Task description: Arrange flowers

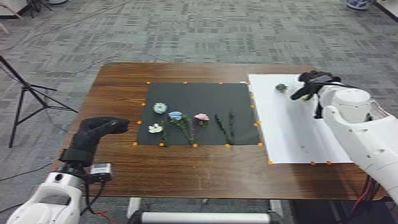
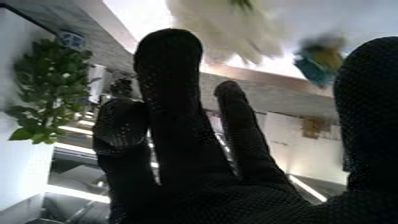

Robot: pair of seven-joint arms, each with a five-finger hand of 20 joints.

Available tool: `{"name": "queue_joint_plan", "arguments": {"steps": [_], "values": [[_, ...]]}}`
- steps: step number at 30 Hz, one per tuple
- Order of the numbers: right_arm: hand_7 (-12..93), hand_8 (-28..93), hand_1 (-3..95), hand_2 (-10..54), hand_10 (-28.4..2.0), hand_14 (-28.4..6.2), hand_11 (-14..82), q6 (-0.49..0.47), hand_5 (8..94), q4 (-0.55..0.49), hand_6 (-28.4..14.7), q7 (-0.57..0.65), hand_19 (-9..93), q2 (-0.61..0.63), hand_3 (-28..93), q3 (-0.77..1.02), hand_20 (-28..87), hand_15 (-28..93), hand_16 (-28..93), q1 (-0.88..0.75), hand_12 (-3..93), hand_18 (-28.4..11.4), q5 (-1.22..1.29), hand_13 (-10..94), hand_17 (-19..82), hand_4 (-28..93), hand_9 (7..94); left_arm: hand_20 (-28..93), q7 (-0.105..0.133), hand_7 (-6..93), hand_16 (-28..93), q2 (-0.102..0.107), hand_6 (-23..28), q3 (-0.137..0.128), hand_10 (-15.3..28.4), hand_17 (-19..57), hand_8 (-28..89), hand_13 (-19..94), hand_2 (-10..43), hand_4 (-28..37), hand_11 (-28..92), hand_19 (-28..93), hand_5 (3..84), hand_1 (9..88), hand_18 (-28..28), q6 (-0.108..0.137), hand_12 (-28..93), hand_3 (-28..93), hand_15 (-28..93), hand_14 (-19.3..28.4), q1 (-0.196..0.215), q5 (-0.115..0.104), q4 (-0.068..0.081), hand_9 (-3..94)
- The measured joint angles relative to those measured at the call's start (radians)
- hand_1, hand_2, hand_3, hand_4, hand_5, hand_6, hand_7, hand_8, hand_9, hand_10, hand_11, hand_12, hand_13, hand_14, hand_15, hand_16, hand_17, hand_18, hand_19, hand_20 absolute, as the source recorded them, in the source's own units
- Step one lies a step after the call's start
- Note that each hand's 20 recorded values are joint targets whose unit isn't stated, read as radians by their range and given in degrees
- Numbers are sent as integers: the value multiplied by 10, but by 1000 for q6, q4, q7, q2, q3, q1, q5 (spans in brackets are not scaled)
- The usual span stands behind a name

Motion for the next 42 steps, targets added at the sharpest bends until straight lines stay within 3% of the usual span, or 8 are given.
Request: {"name": "queue_joint_plan", "arguments": {"steps": [5,8,10,12,20,28,34,42], "values": [[118,-63,381,-95,-140,-61,80,-28,472,25,-14,-2,908,-3,674,6,512,578,285,-10,161,-216,-38,826,462,-200,562,390,0,222,22,-3,-3,-8,147,9,-79,431,-48,-173,246,391,621,281,166,0,165,672,400,191,8,0,-4,557],[169,-87,459,-95,-116,-38,131,-65,585,25,9,6,931,-5,665,22,513,577,295,-22,170,-195,-33,876,517,-199,712,384,0,222,22,-8,-3,-16,147,11,-79,431,-48,-174,246,384,621,281,165,0,165,672,400,191,19,0,-10,557],[190,27,537,-95,-102,-26,123,-67,683,17,4,23,932,-4,596,29,533,576,306,-23,249,-186,-22,906,546,-196,816,380,0,222,22,-11,-3,-20,146,11,-79,431,-47,-174,246,381,621,282,164,0,164,672,399,190,26,0,-12,558],[195,80,588,-64,-97,-22,155,-56,754,12,2,48,932,0,539,26,546,572,319,-23,261,-185,5,923,561,-184,874,376,0,222,22,-13,-2,-22,147,11,-79,431,-45,-175,246,377,621,280,164,1,165,672,398,190,31,0,-14,557],[191,91,618,-51,-97,-19,179,213,776,-34,3,53,932,72,511,-108,548,568,330,-38,249,-180,168,932,570,-189,891,366,1,218,22,-14,2,-28,147,11,-78,431,-41,-178,247,368,619,279,163,2,165,673,399,190,40,-4,-18,558],[188,84,613,-52,-89,-13,168,301,780,-239,6,-34,932,132,521,-197,562,574,340,-26,252,-173,268,935,578,-197,890,359,1,217,21,-14,6,-17,149,11,-76,428,-38,-177,247,363,617,278,164,1,165,675,397,188,35,-5,-17,557],[195,75,609,-52,-86,-12,150,275,776,-327,13,-140,932,84,528,-224,568,576,345,-16,265,-172,252,933,577,-201,887,350,3,212,19,-15,10,6,151,13,-73,423,-38,-175,248,356,616,277,163,-4,164,675,396,190,17,-38,-15,554],[203,68,605,-53,-87,-13,146,198,773,-290,15,-154,932,-59,530,-267,569,578,346,-47,266,-172,184,931,576,-202,886,343,7,212,19,-26,9,21,150,12,-73,419,-38,-175,249,350,617,277,162,-6,164,676,390,191,11,-58,-15,554]]}}
